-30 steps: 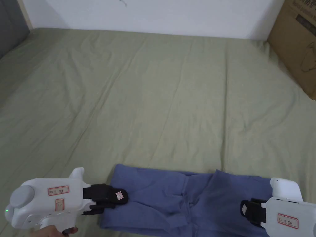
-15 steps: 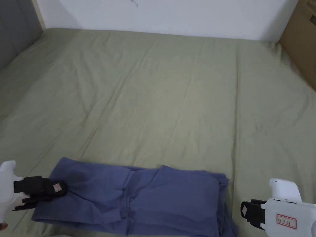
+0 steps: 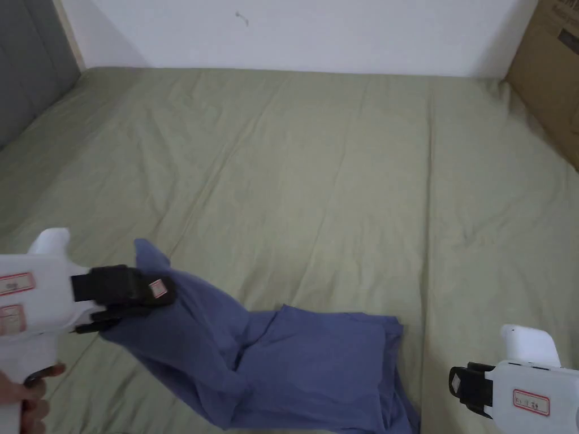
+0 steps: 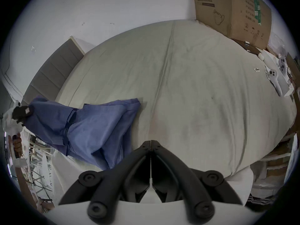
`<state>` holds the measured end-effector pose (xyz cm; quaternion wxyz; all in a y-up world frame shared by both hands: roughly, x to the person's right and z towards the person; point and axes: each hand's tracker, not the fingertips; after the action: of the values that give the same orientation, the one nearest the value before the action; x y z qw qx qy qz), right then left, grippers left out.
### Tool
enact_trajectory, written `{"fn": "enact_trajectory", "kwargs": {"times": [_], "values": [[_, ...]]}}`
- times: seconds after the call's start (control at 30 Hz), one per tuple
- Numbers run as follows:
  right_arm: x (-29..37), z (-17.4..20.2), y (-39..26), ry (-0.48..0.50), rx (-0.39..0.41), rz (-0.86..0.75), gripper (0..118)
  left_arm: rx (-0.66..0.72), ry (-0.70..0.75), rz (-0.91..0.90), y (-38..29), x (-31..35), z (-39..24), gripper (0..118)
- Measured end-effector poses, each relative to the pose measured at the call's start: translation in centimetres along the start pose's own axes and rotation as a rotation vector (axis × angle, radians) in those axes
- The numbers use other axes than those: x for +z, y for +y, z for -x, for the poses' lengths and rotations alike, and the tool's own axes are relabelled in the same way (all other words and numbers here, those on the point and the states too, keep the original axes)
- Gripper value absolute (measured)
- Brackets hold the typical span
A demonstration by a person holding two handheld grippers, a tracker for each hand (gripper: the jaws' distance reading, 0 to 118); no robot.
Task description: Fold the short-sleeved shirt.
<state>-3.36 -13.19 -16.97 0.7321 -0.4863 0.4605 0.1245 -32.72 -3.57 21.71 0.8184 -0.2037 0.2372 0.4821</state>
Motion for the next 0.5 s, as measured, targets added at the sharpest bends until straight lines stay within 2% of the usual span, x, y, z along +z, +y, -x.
{"fn": "enact_trajectory", "kwargs": {"times": [0.13,0.2,0.43,0.47,0.5], "values": [[0.7,-1.4,-0.6,-0.002,-0.035,-0.011,0,-0.135,-0.062,0.105,-1.6,-5.0,-5.1,11],[1.3,-1.9,-0.8,0.001,-0.049,-0.018,0,-0.219,-0.019,0.166,-2.9,-8.4,-6.9,11],[2.6,-4.6,-1.7,-0.023,-0.128,-0.043,0,-0.308,-0.036,0.401,-7.5,-18.6,-10.6,12],[2.7,-5.2,-1.9,-0.027,-0.131,-0.041,0,-0.313,-0.008,0.436,-8.1,-19.6,-11.0,19],[2.8,-5.7,-2.1,-0.031,-0.131,-0.036,0,-0.348,-0.012,0.478,-8.6,-20.6,-11.4,34]]}}
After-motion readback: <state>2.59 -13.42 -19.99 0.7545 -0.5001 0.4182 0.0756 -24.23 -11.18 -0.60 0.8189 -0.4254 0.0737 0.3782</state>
